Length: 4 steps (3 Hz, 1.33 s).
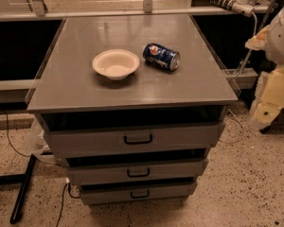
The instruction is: Open top drawer
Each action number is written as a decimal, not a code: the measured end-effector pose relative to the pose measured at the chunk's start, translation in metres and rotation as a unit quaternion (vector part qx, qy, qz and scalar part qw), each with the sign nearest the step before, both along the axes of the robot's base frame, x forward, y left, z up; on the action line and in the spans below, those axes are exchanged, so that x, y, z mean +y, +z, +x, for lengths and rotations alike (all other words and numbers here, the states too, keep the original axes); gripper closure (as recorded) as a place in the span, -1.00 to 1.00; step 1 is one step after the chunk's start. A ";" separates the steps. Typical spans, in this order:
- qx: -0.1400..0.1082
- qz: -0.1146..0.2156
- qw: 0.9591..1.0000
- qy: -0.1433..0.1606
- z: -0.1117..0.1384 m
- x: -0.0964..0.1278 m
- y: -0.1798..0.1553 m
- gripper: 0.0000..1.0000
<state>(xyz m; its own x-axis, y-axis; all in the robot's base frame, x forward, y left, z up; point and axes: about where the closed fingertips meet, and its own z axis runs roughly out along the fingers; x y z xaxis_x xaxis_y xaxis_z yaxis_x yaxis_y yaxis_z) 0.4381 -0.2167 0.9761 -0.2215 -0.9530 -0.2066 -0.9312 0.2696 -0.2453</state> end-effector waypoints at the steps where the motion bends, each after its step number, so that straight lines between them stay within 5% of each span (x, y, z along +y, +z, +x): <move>1: -0.004 -0.003 1.000 0.002 0.000 0.003 -0.006 -1.00; 2: -0.008 0.010 0.999 0.031 -0.005 0.012 -0.033 -1.00; 3: -0.021 0.056 0.996 0.064 -0.007 0.014 -0.074 -1.00; 4: -0.050 0.133 0.986 0.088 -0.005 0.020 -0.115 -1.00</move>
Offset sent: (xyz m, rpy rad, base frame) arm -0.0094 0.0215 -0.0816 0.0573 -0.0173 0.1563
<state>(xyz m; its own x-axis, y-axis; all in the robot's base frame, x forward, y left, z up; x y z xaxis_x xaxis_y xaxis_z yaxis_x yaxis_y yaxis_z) 0.4334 -0.1971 0.8606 -0.0241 -0.8841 -0.4667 -0.9441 0.1737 -0.2803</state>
